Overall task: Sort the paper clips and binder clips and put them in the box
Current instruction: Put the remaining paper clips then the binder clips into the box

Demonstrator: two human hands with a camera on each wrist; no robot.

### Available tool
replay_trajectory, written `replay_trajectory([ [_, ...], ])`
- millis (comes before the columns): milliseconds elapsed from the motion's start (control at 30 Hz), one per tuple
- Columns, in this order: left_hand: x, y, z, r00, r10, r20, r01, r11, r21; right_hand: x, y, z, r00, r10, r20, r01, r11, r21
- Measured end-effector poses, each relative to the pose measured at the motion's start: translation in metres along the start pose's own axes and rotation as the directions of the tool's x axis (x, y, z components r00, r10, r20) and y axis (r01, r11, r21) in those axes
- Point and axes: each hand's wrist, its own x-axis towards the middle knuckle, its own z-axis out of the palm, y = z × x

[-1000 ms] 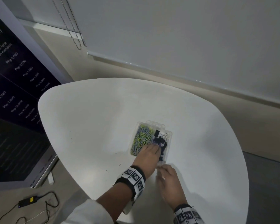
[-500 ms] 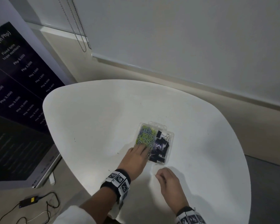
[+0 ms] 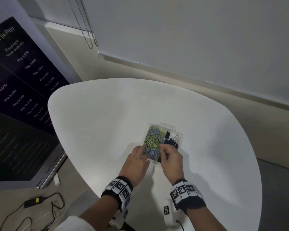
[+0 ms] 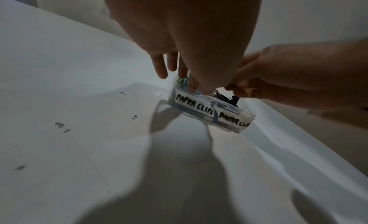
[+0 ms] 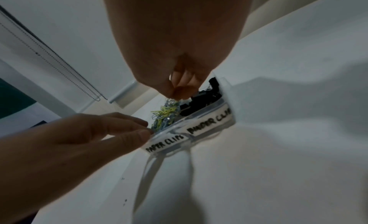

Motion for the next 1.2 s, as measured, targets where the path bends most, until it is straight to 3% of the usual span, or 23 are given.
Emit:
replay_trajectory([
  [200,0.008,0.003,-0.005,1.0,-0.003,0.0,0.003,0.999,-0.052,-0.017,0.019,-0.011,0.978,-0.09,0.187,0.142,0.947,-0.289],
  [367,0.01,0.004,-0.004,0.998,0.041,0.037,-0.041,0.999,0.018,-0.012,0.018,-0.013,0.978,-0.083,0.19,0.144,0.93,-0.338],
  [500,0.012,0.004,-0.006,1.0,0.014,0.02,-0.014,1.0,0.003,-0.005,0.02,-0.014,0.985,-0.032,0.172,0.084,0.948,-0.306],
  [667,0.013,0.004,-0.011,1.0,-0.012,0.012,0.013,0.998,-0.069,0.012,0.024,-0.02,0.999,0.034,-0.015,-0.036,0.981,-0.188],
  [800,0.015,0.001,-0.012,0.998,-0.049,0.051,0.055,0.991,-0.124,0.012,0.024,-0.024,0.997,0.039,-0.067,-0.057,0.959,-0.279],
  [1200,0.014,-0.009,-0.015,0.996,-0.089,0.019,0.091,0.984,-0.153,0.013,0.028,-0.032,0.998,0.056,-0.041,-0.06,0.994,-0.093],
])
